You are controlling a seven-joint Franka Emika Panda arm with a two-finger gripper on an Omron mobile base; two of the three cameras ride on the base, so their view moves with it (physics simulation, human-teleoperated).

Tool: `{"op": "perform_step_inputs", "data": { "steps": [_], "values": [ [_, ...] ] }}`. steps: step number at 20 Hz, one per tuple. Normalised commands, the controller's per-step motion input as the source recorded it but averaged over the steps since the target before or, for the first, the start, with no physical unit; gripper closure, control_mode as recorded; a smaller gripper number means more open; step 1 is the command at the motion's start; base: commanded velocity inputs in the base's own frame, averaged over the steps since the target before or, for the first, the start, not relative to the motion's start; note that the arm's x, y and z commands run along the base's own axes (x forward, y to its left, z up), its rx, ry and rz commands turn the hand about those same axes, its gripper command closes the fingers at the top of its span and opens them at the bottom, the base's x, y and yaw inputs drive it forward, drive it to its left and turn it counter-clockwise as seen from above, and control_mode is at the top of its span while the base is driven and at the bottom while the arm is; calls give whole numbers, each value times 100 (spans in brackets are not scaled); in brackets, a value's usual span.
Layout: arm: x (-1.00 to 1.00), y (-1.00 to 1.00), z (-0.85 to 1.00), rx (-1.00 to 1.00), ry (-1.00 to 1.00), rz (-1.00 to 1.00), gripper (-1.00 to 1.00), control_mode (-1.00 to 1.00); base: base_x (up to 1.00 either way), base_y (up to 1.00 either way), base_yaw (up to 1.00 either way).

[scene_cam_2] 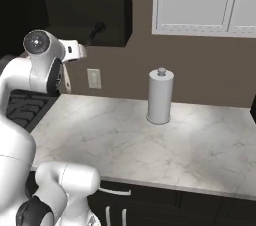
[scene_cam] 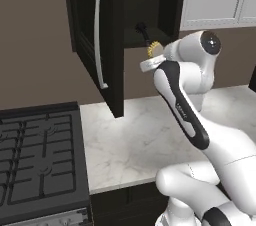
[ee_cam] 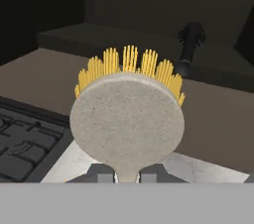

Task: Pick up the dish brush and dish brush from the sink, and place them back in the cabinet, and close the cabinet door.

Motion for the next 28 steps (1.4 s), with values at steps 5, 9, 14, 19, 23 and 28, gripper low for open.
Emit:
{"op": "perform_step_inputs", "data": {
  "steps": [5, 9, 14, 19, 23, 28],
  "values": [
    [40, 4, 23, 0, -16, 0, 100, -100, 0, 0, 0],
    [45, 0, 28, 0, -8, 0, 100, -100, 0, 0, 0],
    [43, 0, 32, 0, -1, 0, 100, -100, 0, 0, 0],
    [42, 2, 29, 0, -2, 0, 100, -100, 0, 0, 0],
    [44, 11, 23, 0, 0, 0, 100, -100, 0, 0, 0],
    [47, 19, 8, 0, 0, 0, 100, -100, 0, 0, 0]
  ]
}}
